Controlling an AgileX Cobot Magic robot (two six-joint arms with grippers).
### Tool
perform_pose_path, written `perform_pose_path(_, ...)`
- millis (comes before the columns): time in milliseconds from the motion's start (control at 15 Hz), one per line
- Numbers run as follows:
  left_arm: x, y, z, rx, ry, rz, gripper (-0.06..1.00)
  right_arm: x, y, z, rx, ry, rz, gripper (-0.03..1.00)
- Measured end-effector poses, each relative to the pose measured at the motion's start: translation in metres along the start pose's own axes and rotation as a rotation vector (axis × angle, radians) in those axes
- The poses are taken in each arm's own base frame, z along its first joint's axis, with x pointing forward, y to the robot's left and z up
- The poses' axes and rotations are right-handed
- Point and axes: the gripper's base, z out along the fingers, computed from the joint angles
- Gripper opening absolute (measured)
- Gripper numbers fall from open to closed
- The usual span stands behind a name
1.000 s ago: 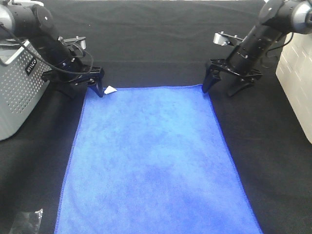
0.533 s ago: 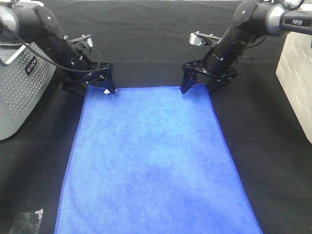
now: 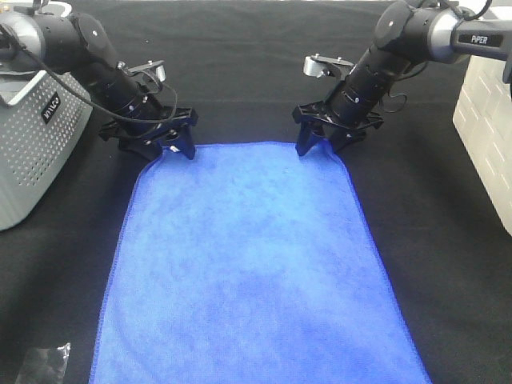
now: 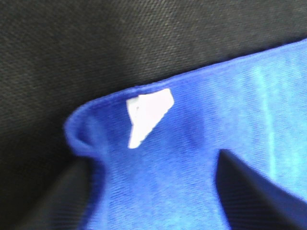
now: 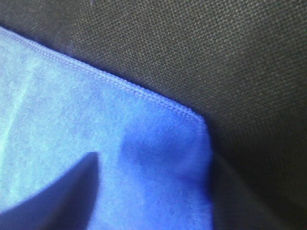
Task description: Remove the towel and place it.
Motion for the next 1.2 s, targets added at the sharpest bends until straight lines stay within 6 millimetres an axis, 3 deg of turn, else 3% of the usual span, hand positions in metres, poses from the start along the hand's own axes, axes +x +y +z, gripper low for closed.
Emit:
perform_pose_path(200,0.0,0.003,0.005,-0.009,-0.005,0.001,0.23,0.001,-0.001,0.003,0.002,0.0,0.0,0.3)
perform_pose_path(333,0.001,0.003,0.006,-0.01,-0.006,0.003,0.04,0.001,-0.002,0.004,0.013,0.006,-0.008,0.11)
perform_pose_path(400,0.001,0.003,0.006,-0.012,-0.004,0.009,0.01,0.002,-0.003,0.004,0.023,0.01,-0.016,0.0)
perform_pose_path(933,0.0,0.002,0.007,-0.025,-0.011,0.107,0.01,-0.004,-0.005,-0.002,0.059,-0.006,-0.05,0.0)
perform_pose_path(1200,-0.022,-0.006,-0.009,-0.033,-0.112,0.152,0.01,-0.028,0.0,-0.028,0.127,-0.094,-0.129,0.0)
